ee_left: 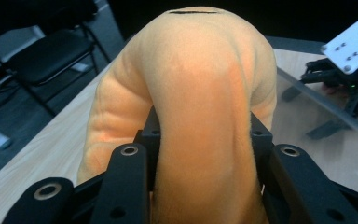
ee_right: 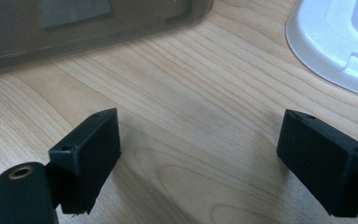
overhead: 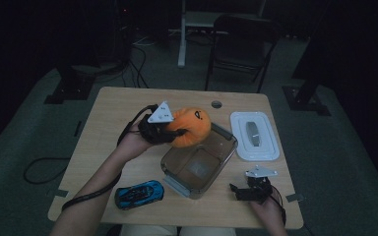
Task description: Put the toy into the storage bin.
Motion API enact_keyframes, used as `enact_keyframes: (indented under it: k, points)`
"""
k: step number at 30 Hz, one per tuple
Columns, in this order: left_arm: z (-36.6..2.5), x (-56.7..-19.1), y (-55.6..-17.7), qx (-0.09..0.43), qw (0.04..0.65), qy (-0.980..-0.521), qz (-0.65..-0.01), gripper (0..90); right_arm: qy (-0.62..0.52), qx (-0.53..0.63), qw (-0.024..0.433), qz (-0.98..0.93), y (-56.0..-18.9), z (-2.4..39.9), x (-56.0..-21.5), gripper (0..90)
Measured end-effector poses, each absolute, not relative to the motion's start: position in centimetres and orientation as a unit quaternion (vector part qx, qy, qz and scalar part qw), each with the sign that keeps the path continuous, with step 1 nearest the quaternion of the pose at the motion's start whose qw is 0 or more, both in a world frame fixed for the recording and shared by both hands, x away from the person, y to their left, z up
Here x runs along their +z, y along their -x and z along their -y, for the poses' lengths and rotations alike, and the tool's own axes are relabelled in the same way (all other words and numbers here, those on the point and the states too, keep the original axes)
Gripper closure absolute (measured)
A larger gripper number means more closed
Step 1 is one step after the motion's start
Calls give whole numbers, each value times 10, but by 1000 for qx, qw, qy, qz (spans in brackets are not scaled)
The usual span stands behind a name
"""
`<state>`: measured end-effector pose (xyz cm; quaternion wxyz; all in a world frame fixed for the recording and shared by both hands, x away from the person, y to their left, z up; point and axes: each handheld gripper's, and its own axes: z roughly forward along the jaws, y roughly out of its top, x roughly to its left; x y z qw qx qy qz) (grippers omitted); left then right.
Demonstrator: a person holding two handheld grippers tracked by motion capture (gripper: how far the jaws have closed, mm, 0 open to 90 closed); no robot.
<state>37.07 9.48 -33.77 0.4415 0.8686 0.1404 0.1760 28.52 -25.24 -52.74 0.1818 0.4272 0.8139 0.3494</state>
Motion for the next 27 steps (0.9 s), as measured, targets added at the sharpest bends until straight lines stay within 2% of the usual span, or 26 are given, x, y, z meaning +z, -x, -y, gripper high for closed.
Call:
enact_keyframes:
  k: [14,27]
  points:
    - [-48,-360,-382,130,415,-896,-86,637,-427,350,182,-814,-285,252,-527,130]
    - [-27,-375,-391,104,389,-911,-86,631,-428,350,181,-814,-285,252,-527,131]
